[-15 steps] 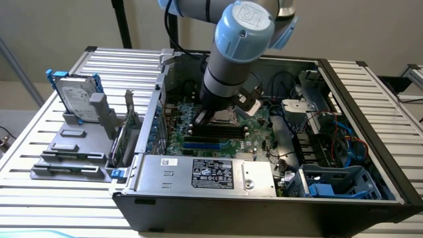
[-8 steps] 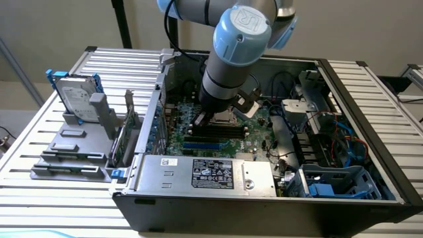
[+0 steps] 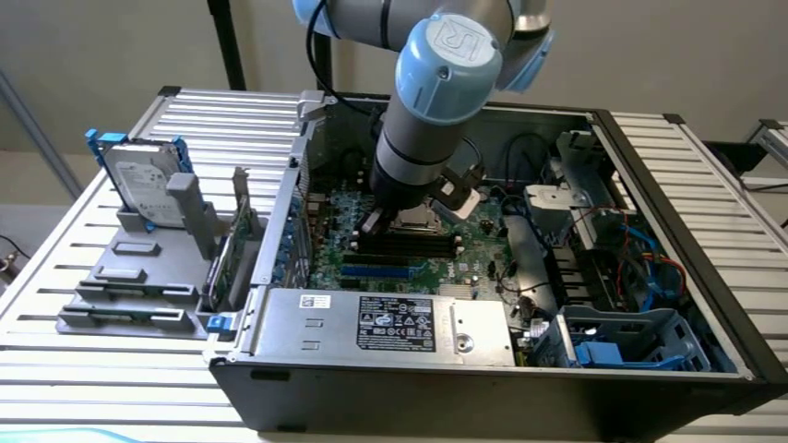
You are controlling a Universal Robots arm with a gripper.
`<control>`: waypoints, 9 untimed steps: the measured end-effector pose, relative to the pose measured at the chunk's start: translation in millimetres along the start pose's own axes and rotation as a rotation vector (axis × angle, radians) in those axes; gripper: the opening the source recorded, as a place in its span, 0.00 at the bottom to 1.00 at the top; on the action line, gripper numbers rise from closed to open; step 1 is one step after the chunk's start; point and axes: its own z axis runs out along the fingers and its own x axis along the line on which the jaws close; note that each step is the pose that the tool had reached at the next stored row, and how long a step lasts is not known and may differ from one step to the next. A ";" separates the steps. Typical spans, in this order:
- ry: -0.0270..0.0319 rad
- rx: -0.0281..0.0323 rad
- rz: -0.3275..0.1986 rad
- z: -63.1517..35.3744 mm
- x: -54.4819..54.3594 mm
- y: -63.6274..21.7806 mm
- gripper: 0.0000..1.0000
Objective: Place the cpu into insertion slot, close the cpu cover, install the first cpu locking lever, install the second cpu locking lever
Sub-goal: 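Install the second cpu locking lever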
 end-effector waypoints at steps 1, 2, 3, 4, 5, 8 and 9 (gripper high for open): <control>0.0000 -0.0002 0.000 0.6 0.4 -0.4 0.11; 0.0003 -0.0003 0.000 1.2 0.7 -0.6 0.11; 0.0004 -0.0004 0.000 1.8 1.0 -0.9 0.11; 0.0006 -0.0006 0.000 2.3 1.3 -1.1 0.11; 0.0006 -0.0007 0.000 2.8 1.5 -1.3 0.11; 0.0009 -0.0016 -0.001 4.6 1.5 -1.7 0.11; 0.0007 -0.0018 -0.001 5.2 1.4 -1.8 0.11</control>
